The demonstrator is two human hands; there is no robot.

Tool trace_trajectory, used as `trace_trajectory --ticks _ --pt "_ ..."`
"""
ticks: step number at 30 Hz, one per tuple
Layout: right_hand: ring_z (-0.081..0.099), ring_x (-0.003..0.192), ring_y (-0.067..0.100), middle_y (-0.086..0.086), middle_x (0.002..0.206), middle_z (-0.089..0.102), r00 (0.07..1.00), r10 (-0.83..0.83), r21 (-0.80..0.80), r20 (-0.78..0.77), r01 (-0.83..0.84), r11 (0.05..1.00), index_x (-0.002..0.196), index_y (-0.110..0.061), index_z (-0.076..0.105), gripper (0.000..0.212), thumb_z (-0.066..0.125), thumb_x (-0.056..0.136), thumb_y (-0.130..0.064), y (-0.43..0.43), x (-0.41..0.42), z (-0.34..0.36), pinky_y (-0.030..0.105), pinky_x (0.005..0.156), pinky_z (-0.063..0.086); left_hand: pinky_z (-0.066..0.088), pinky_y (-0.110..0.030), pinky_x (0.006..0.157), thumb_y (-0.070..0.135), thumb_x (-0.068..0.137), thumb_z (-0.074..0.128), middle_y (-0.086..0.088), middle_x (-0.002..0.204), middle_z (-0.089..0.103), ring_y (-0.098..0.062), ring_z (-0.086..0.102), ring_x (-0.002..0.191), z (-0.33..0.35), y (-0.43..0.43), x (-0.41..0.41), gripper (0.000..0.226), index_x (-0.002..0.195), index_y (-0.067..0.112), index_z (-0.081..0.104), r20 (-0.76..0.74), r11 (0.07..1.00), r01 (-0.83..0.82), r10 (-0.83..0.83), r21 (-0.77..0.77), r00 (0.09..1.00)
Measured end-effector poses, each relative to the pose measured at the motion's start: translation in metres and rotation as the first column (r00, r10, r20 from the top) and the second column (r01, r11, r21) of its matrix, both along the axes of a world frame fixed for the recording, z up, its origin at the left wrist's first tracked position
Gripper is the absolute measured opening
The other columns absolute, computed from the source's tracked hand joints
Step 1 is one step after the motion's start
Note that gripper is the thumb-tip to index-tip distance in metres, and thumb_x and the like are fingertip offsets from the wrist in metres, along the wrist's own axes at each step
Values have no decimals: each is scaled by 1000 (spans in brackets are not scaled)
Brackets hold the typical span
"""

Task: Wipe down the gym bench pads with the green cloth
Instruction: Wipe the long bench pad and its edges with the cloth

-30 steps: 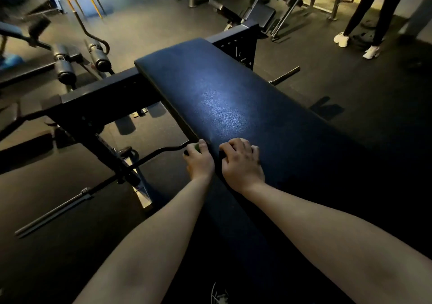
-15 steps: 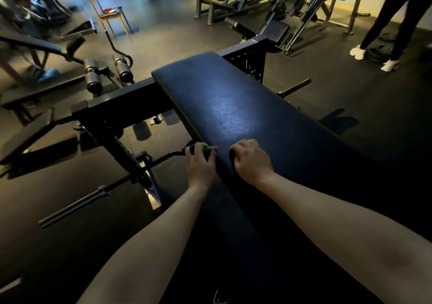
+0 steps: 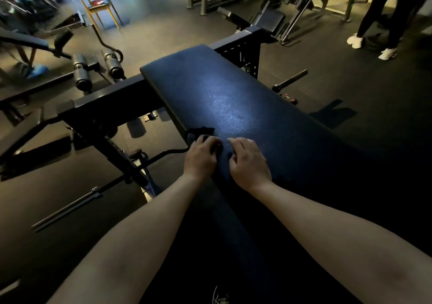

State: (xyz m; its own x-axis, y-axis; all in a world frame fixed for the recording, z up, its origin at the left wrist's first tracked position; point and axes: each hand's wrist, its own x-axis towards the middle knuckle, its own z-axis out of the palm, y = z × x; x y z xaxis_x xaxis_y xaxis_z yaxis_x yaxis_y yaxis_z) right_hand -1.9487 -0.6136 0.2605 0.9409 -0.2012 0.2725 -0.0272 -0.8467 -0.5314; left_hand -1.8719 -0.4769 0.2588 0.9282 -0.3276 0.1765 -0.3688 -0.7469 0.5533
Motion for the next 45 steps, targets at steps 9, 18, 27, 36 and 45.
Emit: trace_trajectory --ticks 9,18,27,36,45 --pt "41 130 25 10 130 56 996 -47 110 -80 56 992 123 -2 62 32 50 93 -8 -3 -4 3 46 105 41 47 -28 97 11 82 63 9 144 45 -14 51 127 3 10 -59 57 134 32 57 21 959 255 -255 -120 967" --pt "36 127 18 1 123 50 990 -65 36 -127 70 997 114 -10 59 27 47 90 -10 0 -1 4 42 91 45 35 -45 114 30 103 47 -5 156 32 -33 38 138 -1 6 12 35 137 26 52 -201 963 -234 204 -135 958" --pt "41 125 24 7 120 55 994 -66 118 -92 76 990 117 -6 63 28 51 91 -11 -2 0 6 38 98 40 39 -36 93 18 96 51 -5 118 62 -28 57 109 16 -36 -33 25 117 24 65 -29 998 -28 26 -60 999" --pt "52 121 17 2 134 52 968 192 486 -160 -91 869 149 -44 22 71 62 94 -28 -10 -17 31 36 102 43 51 -40 101 33 76 73 -11 130 48 -22 59 109 48 -21 -59 51 118 33 46 -563 506 -516 71 -691 823" --pt "65 103 17 3 110 68 997 67 527 49 -83 846 119 -18 68 38 60 87 -1 14 -17 58 22 89 52 58 -31 77 6 98 52 -13 104 67 -20 67 88 58 3 -54 24 121 8 59 -588 321 -517 -182 -793 788"
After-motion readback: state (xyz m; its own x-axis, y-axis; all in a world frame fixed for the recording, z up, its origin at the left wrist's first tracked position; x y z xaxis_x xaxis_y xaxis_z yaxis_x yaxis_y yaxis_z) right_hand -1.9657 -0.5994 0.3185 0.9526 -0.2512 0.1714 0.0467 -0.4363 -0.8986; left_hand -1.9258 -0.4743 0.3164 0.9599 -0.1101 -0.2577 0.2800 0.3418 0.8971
